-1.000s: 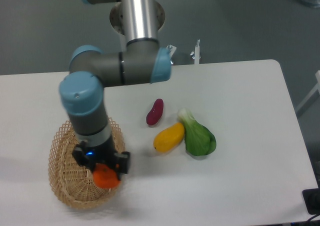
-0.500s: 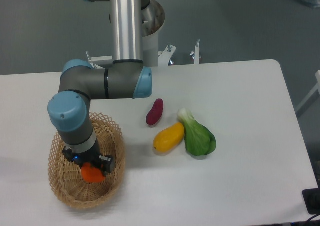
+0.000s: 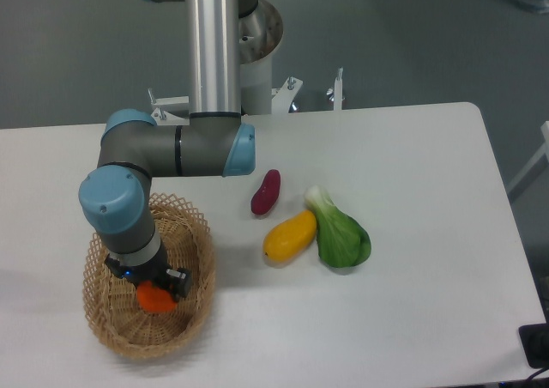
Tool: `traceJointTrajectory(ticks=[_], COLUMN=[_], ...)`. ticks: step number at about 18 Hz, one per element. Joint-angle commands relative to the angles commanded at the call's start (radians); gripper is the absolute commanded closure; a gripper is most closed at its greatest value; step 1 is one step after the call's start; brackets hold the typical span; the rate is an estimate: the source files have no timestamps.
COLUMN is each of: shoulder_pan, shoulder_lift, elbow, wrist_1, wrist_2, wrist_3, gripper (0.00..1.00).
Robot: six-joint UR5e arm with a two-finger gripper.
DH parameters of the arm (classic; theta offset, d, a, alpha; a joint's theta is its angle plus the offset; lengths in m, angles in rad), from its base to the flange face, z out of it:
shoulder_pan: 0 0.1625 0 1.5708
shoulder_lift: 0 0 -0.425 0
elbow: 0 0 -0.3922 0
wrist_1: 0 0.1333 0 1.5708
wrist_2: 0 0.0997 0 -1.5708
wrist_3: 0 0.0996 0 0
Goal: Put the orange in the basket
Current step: 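Hold the orange low in the basket and open the gripper, then raise the open gripper up away from the orange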
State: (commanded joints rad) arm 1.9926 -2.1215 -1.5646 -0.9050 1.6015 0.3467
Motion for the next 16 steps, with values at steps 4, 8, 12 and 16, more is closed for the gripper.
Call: traceJointTrajectory(ticks=[4,8,12,16], shoulder_pan=[-0.002,-0.003,-0.002,0.000], shoulder_lift=[-0.005,-0.003,0.014,0.026], elbow=[-0.005,-0.002,0.000,0.020], wrist_1=[0.000,0.000,0.000,0.003], wrist_2=[-0.003,-0.003,0.005,0.008], wrist_3=[-0.002,0.000,0.000,0.002], gripper=[0.36,0.28,0.00,0.00])
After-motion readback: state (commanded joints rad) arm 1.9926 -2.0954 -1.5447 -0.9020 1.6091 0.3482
